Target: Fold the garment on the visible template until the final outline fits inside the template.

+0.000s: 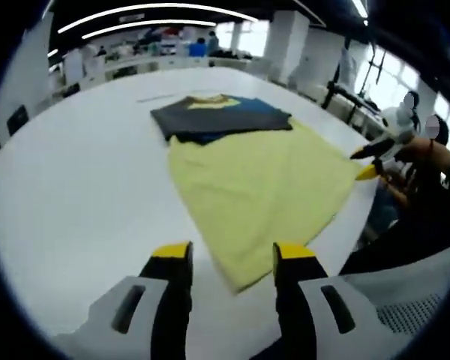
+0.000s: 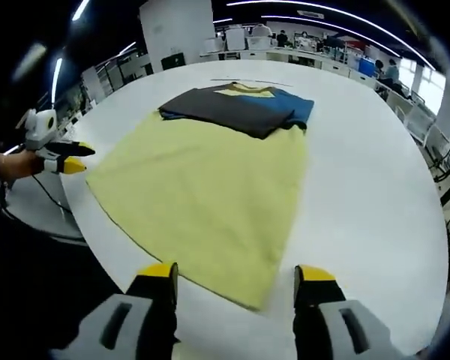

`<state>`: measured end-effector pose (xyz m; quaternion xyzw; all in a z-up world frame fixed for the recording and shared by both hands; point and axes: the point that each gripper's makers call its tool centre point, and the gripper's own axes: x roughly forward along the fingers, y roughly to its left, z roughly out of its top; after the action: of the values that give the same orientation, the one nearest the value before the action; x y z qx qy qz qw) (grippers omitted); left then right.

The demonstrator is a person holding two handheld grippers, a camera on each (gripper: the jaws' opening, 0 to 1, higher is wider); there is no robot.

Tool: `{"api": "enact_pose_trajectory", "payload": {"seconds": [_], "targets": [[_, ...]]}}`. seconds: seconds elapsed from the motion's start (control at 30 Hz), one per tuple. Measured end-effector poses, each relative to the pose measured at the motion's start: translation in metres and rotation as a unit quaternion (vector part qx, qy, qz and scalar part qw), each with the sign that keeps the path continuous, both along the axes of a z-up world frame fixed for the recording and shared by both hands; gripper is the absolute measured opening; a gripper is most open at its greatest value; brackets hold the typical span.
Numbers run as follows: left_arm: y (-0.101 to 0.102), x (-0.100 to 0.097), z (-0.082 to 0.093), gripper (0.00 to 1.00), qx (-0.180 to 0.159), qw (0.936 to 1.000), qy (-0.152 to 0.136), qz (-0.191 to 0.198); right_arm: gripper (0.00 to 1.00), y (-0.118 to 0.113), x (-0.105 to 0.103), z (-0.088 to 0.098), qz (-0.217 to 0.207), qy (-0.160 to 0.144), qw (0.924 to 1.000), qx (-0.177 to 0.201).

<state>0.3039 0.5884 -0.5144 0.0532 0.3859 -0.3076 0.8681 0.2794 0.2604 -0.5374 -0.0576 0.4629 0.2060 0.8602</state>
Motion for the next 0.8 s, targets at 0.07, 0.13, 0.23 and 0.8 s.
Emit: {"api": "enact_pose_trajectory", "payload": {"seconds": [0.07,0.13,0.23,0.8], "targets": [[0.001,-0.003,-0.003,0.38,0.000,1.0000,0.003,0.004,0.54,-0.004,-0.002,-0.001,-0.003,0.000,0.9999,-0.013],[0.002,-0.007,-0.005,0.37,0.002,0.9999,0.012,0.007,0.51,-0.005,-0.003,-0.001,-0.010,0.002,0.9999,-0.013],[0.005,-0.009,-0.009,0.33,0.005,0.9995,0.021,0.021,0.45,-0.007,-0.005,-0.001,-0.025,0.005,0.9996,-0.008],[0.006,-0.017,-0.021,0.15,-0.019,0.9933,0.074,0.086,0.21,-0.020,-0.008,-0.003,-0.056,0.011,0.9978,-0.035]]}}
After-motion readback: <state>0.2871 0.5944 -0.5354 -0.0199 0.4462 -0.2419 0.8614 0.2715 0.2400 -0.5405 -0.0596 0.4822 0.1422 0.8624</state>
